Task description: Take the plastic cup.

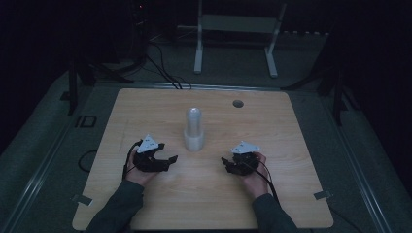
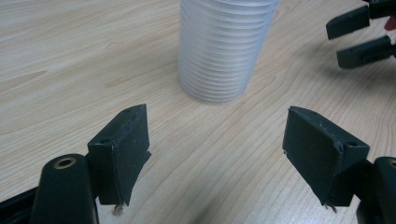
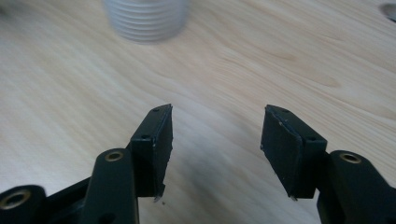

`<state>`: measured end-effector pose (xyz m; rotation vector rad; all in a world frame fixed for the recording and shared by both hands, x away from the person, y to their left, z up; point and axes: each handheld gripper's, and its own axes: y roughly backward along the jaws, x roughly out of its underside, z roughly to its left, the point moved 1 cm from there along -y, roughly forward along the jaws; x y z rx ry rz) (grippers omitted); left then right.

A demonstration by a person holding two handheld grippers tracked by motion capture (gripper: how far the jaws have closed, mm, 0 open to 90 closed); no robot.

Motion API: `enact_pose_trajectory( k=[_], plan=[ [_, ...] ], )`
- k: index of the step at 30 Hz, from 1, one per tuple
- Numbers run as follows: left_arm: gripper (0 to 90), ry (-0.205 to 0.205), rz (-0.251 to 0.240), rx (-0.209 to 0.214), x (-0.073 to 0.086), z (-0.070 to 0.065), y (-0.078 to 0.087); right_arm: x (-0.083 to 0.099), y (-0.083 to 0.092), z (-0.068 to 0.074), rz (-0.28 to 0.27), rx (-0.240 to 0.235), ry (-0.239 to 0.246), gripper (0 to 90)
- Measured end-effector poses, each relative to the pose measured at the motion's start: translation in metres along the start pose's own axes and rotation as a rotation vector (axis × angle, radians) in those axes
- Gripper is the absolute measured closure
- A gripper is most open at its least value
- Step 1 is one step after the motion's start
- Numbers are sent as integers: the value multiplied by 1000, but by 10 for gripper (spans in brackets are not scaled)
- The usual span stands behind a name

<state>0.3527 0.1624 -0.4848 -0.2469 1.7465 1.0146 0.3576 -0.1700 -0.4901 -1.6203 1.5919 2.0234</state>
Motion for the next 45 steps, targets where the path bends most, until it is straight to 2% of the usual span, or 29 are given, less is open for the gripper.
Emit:
enact_pose_trajectory(
  k=[2,5,6,11,13,21,30,35,40,45],
  plan=[
    [234,-5,-4,3,-1,-1,0,-2,-2,7,2,-2,35,441],
    [235,-6,-7,7,-2,-2,2,-4,-2,11,-3,-8,46,441],
    [243,-4,-10,8,-2,-2,2,-7,-2,13,-4,-28,53,440],
    [254,4,-26,18,-4,0,5,-10,-2,13,-11,-47,41,464],
    [254,9,-32,21,-6,1,6,-12,-1,12,-14,-68,18,468],
    [254,14,-68,17,-18,5,14,-25,-4,12,-37,-77,3,433],
    [252,-8,-88,4,-39,8,20,-41,-13,13,-64,-92,-3,414],
    [251,-37,-89,1,-54,6,19,-45,-17,13,-68,-94,-7,406],
    [244,-67,-91,4,-69,3,16,-55,-22,13,-83,-120,-21,413],
    [244,-93,-96,10,-83,-1,14,-61,-25,15,-96,-130,-8,421]
  ],
)
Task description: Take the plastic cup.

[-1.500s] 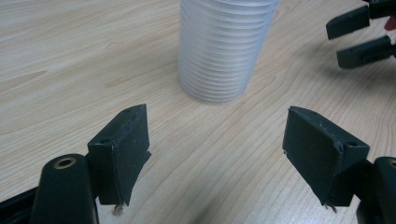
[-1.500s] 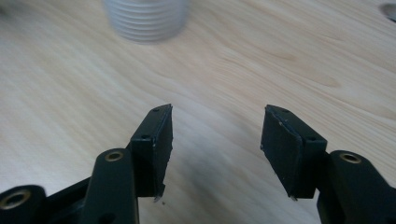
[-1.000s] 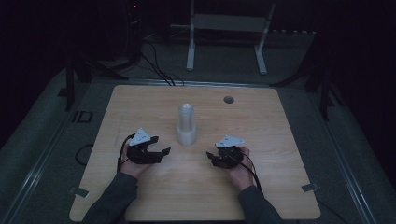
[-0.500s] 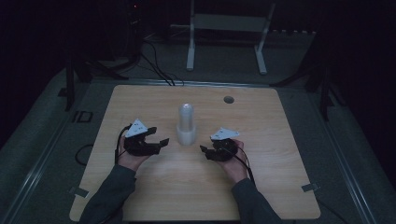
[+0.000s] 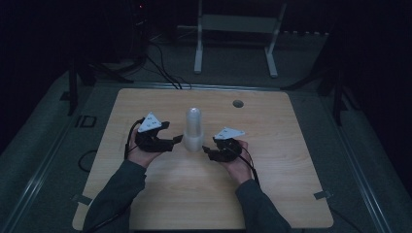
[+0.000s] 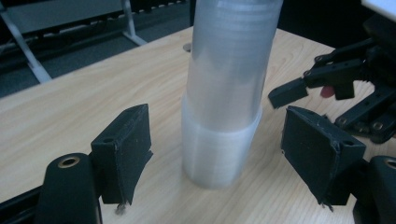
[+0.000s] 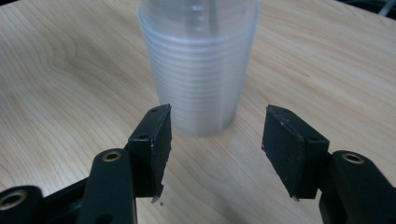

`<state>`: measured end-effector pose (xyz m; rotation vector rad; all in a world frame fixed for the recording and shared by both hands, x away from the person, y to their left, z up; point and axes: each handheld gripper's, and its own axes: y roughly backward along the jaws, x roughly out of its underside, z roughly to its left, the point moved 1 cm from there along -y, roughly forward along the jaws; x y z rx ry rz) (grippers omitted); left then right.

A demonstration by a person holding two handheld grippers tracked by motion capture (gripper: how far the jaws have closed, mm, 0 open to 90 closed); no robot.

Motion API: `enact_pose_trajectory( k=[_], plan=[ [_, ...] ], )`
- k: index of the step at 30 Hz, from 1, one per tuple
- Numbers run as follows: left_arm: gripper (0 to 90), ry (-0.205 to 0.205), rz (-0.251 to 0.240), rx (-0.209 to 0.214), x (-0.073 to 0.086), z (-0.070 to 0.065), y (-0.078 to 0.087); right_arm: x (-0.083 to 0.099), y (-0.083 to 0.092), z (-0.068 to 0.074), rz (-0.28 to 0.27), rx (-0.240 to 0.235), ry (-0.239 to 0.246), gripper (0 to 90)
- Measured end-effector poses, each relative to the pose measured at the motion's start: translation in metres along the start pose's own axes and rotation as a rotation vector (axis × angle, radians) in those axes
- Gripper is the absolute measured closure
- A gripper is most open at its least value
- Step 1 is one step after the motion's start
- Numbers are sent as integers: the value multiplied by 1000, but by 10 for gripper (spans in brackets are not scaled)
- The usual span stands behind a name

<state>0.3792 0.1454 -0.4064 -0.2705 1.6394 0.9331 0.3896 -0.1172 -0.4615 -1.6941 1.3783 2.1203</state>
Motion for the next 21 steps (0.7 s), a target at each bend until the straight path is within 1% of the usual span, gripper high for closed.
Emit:
enact_pose_trajectory(
  k=[1,2,4,10,15,20,21],
  plan=[
    [244,0,0,0,0,0,0,0,0,0,0,0,0,421],
    [244,-9,0,7,-6,-1,-1,-1,-1,1,-1,0,4,421],
    [244,-19,2,6,-10,-1,-3,-6,-5,3,-8,-4,11,421],
    [244,-33,-2,3,-22,-3,-11,-10,-11,7,-8,-2,29,404],
    [244,-45,-2,3,-31,-4,-18,-13,-13,6,-15,0,17,387],
    [245,-54,-7,3,-37,-6,-25,-14,-13,6,-15,-2,20,380],
    [259,-56,-8,8,-38,-6,-26,-14,-13,6,-16,-2,19,376]
  ],
)
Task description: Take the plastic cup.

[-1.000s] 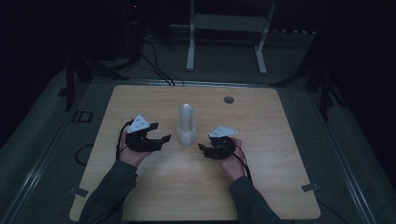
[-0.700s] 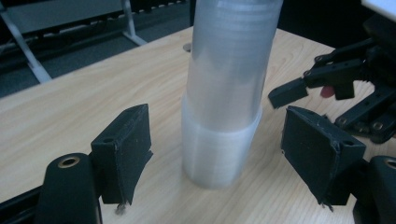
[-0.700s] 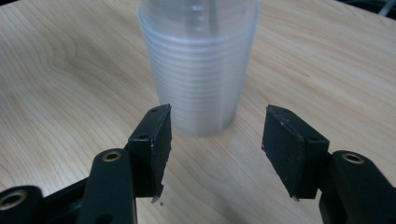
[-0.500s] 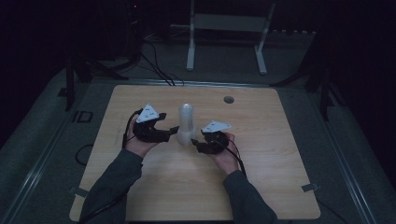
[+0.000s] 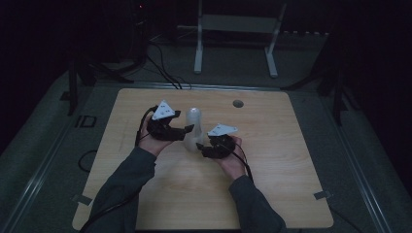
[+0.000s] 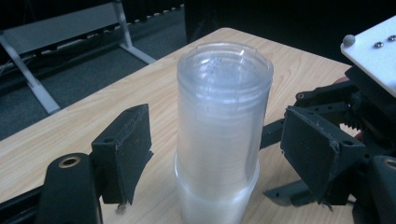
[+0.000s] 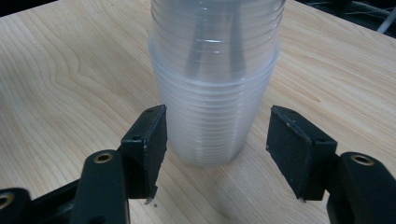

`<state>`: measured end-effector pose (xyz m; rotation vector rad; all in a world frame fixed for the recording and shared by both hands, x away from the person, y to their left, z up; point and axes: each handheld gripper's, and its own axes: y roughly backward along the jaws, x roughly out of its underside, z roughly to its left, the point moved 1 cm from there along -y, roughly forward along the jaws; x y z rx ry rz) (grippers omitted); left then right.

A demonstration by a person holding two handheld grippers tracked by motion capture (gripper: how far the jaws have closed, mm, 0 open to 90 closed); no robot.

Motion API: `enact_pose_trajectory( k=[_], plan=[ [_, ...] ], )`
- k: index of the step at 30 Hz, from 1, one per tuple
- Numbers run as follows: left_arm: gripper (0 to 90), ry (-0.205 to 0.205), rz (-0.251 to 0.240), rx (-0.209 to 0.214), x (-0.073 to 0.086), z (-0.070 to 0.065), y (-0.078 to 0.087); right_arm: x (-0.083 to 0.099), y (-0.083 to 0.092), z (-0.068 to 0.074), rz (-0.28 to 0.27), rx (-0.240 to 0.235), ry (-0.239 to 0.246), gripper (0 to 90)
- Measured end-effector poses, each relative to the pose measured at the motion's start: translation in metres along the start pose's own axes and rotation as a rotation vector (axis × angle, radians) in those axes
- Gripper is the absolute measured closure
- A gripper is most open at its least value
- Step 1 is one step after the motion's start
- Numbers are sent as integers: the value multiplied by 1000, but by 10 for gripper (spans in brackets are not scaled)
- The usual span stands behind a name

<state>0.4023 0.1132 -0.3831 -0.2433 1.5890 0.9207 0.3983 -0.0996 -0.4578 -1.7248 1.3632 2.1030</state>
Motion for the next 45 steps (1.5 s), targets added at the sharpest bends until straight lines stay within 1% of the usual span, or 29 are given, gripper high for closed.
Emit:
enact_pose_trajectory(
  k=[2,4,6,8,16,22,25,27,28,30,31,34,36,40,45],
  plan=[
    [279,0,-2,3,-1,-1,-2,0,0,-1,-3,2,-2,373],
    [280,7,-3,8,-3,-1,-5,-1,0,-1,-6,4,-1,369],
    [280,5,2,8,-3,0,-8,-1,0,-1,-7,4,-2,366],
    [279,13,-2,7,-4,0,-10,-2,-1,-1,-9,2,-1,356],
    [272,21,-12,7,-7,1,-16,-3,-5,-1,-10,-2,-2,335],
    [275,15,-8,8,-8,1,-21,-3,-6,0,-16,-2,-4,322],
    [297,20,-9,15,-8,0,-23,-4,-6,0,-23,-4,0,318],
    [310,15,-2,17,-8,0,-24,-4,-6,-1,-30,-6,-1,311],
    [331,16,-3,16,-8,0,-24,-4,-6,-2,-38,-11,-7,306],
    [340,18,-5,19,-8,-1,-24,-5,-7,-2,-41,-12,-9,302],
    [362,17,-6,18,-9,-1,-24,-5,-7,-3,-45,-13,-7,297],
    [372,15,-6,18,-9,-1,-24,-6,-8,-2,-48,-16,-3,288],
    [378,18,-7,18,-9,-1,-24,-7,-11,-1,-51,-16,9,273],
    [377,23,-8,21,-9,-1,-24,-9,-13,-1,-58,-23,11,261],
    [320,29,-4,25,-9,-1,-26,-12,-17,0,-64,-26,16,232]
  ],
)
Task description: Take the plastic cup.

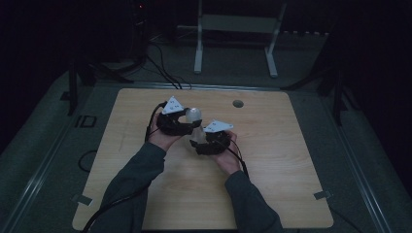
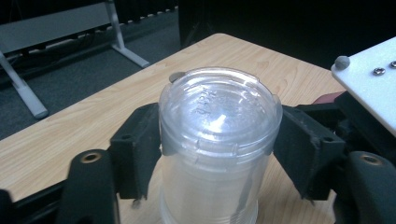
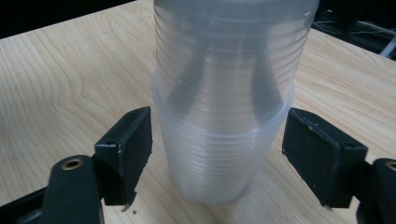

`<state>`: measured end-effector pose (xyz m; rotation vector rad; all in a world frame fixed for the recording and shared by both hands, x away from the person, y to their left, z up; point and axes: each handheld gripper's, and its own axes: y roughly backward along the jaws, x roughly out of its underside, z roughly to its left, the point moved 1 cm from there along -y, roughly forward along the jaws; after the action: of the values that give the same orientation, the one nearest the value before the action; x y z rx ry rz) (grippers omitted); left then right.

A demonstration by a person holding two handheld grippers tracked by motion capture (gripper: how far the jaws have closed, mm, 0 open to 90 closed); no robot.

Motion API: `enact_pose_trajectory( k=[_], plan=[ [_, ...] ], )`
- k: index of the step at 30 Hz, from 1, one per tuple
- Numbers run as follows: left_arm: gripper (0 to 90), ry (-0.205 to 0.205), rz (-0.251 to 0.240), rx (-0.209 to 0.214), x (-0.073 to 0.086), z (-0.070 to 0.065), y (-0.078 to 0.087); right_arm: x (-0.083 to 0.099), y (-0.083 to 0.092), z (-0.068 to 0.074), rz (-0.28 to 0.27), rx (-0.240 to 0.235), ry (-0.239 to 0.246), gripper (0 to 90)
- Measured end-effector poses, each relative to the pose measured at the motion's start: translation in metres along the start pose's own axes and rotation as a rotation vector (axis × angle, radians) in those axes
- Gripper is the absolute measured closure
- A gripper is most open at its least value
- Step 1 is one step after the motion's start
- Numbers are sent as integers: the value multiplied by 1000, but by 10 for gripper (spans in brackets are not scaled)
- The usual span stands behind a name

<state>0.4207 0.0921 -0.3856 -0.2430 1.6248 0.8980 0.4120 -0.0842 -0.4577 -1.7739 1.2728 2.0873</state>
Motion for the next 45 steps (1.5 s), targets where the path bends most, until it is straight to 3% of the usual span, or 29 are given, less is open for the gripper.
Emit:
enact_pose_trajectory(
  k=[11,14,21,45],
  plan=[
    [319,4,1,-6,-1,-1,-10,-1,-8,-1,-14,9,13,206],
    [351,4,-2,-3,-2,-2,-10,-1,-10,-1,-25,-3,-15,206],
    [378,1,-1,-5,-2,-1,-9,0,-12,0,-27,12,5,208],
    [393,27,-38,8,-10,1,1,2,-14,0,-30,7,-5,215]
  ],
)
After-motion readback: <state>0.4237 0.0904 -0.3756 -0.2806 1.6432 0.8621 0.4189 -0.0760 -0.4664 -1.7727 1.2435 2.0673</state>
